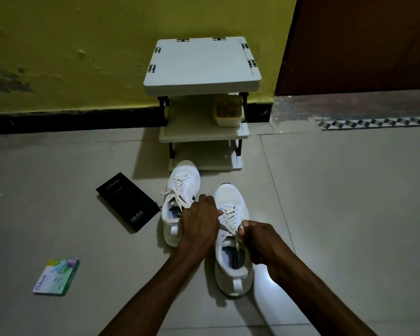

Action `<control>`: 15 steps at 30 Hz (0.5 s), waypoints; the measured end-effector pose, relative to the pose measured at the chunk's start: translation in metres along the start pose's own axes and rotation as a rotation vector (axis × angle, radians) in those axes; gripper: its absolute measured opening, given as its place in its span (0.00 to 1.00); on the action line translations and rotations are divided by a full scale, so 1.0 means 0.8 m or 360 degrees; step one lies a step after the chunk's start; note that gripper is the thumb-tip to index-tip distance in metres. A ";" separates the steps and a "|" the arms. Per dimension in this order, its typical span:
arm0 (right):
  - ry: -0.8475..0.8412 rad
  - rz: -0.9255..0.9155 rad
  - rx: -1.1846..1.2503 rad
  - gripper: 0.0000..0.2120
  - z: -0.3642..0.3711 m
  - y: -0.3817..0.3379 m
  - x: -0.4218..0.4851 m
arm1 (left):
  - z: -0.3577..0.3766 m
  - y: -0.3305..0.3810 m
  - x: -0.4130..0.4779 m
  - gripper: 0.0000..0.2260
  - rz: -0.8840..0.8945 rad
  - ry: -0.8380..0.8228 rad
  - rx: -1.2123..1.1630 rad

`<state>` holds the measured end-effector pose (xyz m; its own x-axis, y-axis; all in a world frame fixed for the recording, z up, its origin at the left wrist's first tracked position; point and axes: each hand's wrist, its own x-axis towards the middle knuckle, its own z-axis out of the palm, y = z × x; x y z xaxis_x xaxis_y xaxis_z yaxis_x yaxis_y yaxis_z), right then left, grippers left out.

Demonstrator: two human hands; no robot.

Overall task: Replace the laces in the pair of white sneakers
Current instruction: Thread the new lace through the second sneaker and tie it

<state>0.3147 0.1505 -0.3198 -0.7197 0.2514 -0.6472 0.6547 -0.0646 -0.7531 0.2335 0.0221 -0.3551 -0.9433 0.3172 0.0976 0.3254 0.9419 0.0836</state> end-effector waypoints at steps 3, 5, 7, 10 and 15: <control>0.0068 0.0019 -0.0075 0.11 0.003 0.002 -0.002 | 0.002 0.003 0.000 0.12 -0.0024 0.0021 0.0168; 0.0071 -0.0009 -0.0087 0.13 0.005 0.003 -0.004 | 0.001 0.003 0.000 0.13 -0.0022 0.0056 0.0237; 0.0063 -0.0054 -0.0101 0.14 0.004 0.005 -0.006 | 0.000 0.003 0.000 0.13 -0.0023 0.0021 0.0278; 0.0060 -0.0085 -0.0111 0.15 0.001 0.008 -0.009 | -0.004 0.003 0.002 0.13 -0.0027 -0.0027 0.0264; 0.0085 -0.0054 -0.0122 0.15 0.002 0.012 -0.014 | -0.005 0.002 0.003 0.15 -0.0043 -0.0139 0.0228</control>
<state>0.3290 0.1454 -0.3201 -0.7297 0.3036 -0.6127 0.6474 0.0184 -0.7619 0.2316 0.0236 -0.3508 -0.9558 0.2939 0.0099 0.2928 0.9544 -0.0581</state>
